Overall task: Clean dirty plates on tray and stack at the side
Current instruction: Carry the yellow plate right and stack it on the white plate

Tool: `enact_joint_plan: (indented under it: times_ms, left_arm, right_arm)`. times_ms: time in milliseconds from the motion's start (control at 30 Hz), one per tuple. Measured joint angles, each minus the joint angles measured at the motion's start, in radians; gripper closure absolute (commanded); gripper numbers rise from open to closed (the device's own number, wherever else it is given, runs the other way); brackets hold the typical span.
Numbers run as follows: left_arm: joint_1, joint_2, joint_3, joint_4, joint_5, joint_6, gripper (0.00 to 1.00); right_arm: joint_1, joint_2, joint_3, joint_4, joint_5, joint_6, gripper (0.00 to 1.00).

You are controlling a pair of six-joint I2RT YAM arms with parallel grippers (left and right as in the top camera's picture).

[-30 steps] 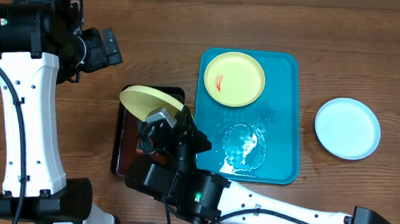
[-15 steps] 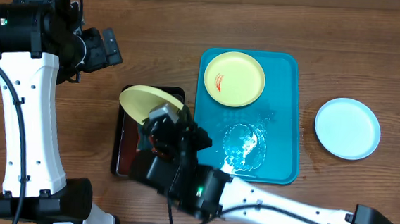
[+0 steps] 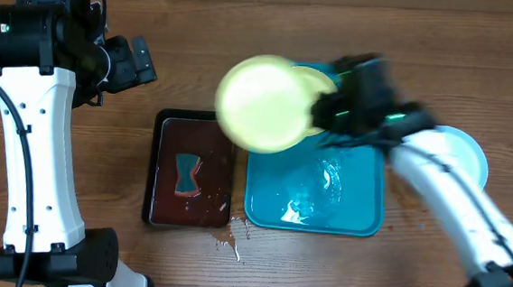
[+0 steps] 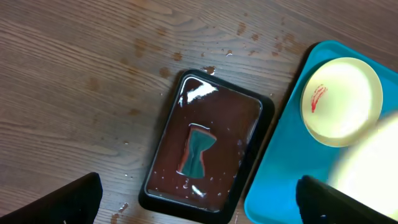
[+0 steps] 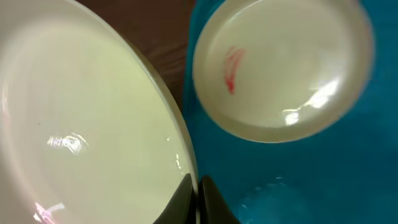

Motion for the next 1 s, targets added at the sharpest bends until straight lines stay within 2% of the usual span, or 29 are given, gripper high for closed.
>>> enact_joint_plan:
  times_ms: [100,267,400,500,800,833,900,1000]
  left_arm:
    - [0.0,0.0,0.0,0.0,0.0,0.0,0.0]
    - [0.0,0.0,0.0,0.0,0.0,0.0,0.0]
    - [0.0,0.0,0.0,0.0,0.0,0.0,0.0]
    - [0.0,0.0,0.0,0.0,0.0,0.0,0.0]
    - [0.0,0.0,0.0,0.0,0.0,0.0,0.0]
    - [0.0,0.0,0.0,0.0,0.0,0.0,0.0]
    - [0.0,0.0,0.0,0.0,0.0,0.0,0.0]
    - [0.0,0.0,0.0,0.0,0.0,0.0,0.0]
  right_arm:
    - [-0.235,-0.065,0.019,-0.126,-0.048,0.014,0.96]
    - [-0.557,-0.079,0.032,-0.337,0.067,0.023,0.96]
    - [-0.727,-0.052,0.029,-0.409,0.132,0.024,0.96]
    - [-0.807,-0.028,-0.013,-0.377,0.156,0.019,0.96]
    - [-0.849,0.021,-0.219,-0.226,0.245,0.032,0.96]
    - [-0.858,0.021,-0.235,-0.211,0.249,0.036,0.92]
    - [-0.88,0.021,-0.256,-0.195,0.26,0.044,0.7]
    - [-0.909,0.021,-0.264,-0.191,0.26,0.051,0.63]
